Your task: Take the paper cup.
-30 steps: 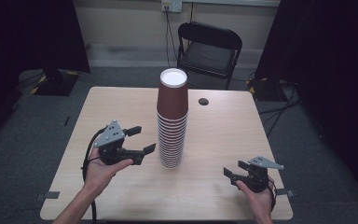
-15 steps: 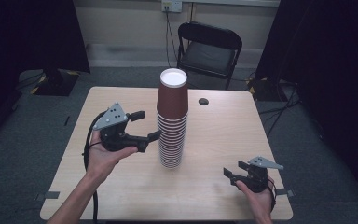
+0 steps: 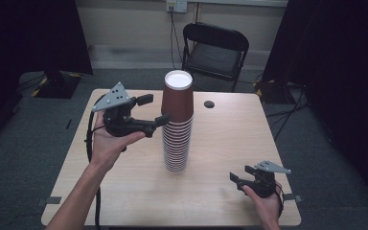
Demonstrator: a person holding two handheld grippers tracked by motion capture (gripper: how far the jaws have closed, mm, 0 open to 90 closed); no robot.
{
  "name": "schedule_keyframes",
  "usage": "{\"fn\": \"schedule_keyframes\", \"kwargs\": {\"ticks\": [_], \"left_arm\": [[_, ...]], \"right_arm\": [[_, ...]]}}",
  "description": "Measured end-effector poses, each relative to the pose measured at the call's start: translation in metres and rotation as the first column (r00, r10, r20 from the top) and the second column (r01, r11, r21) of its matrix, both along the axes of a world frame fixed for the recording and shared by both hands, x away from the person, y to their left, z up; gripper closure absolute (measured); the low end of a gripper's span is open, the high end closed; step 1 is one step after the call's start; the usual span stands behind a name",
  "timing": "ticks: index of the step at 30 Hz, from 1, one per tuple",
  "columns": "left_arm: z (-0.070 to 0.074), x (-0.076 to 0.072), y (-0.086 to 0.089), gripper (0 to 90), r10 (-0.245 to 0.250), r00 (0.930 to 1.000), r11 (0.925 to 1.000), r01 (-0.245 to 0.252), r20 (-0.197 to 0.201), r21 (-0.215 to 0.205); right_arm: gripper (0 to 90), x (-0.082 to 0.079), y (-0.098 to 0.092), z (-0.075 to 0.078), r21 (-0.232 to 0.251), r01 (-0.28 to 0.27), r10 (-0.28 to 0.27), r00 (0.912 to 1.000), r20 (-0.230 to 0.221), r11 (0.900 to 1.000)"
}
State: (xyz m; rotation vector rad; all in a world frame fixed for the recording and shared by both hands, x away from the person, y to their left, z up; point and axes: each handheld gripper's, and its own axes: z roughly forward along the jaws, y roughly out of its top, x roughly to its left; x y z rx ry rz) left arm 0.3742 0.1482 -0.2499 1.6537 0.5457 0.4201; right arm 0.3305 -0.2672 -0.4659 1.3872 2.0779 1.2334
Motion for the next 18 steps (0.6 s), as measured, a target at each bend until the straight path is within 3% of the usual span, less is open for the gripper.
{"fn": "schedule_keyframes", "kwargs": {"ticks": [2, 5, 12, 14, 15, 18], "left_arm": [[0.007, 0.002, -0.005, 15.6, -0.004, 0.9998, 1.0000, 0.004, 0.019, 0.003], [0.012, 0.006, -0.008, 15.6, 0.000, 0.9999, 0.9998, 0.000, 0.011, -0.018], [0.019, 0.021, -0.019, 15.7, -0.020, 0.9997, 0.9998, 0.020, -0.017, 0.004], [0.020, 0.025, -0.024, 15.6, -0.019, 0.9996, 0.9996, 0.019, -0.021, 0.018], [0.021, 0.025, -0.031, 15.5, -0.009, 0.9999, 0.9985, 0.009, -0.008, 0.053], [0.022, 0.026, -0.036, 13.7, 0.002, 1.0000, 0.9974, -0.002, 0.004, 0.072]], "right_arm": [[24.6, 0.000, 0.001, 0.000, -0.002, -0.003, 0.003, 1.0000, 0.001, 1.000], [26.5, -0.002, 0.002, 0.000, -0.004, 0.008, -0.008, 0.9998, 0.020, 1.000], [25.6, -0.002, 0.001, 0.000, 0.001, 0.006, -0.006, 0.9998, 0.019, 1.000], [25.4, -0.002, 0.001, 0.000, 0.001, 0.004, -0.004, 0.9998, 0.019, 1.000], [25.3, -0.001, 0.002, 0.000, 0.001, 0.002, -0.002, 0.9999, 0.016, 1.000], [25.5, -0.001, 0.003, 0.000, -0.001, -0.004, 0.004, 0.9998, 0.019, 1.000]]}}
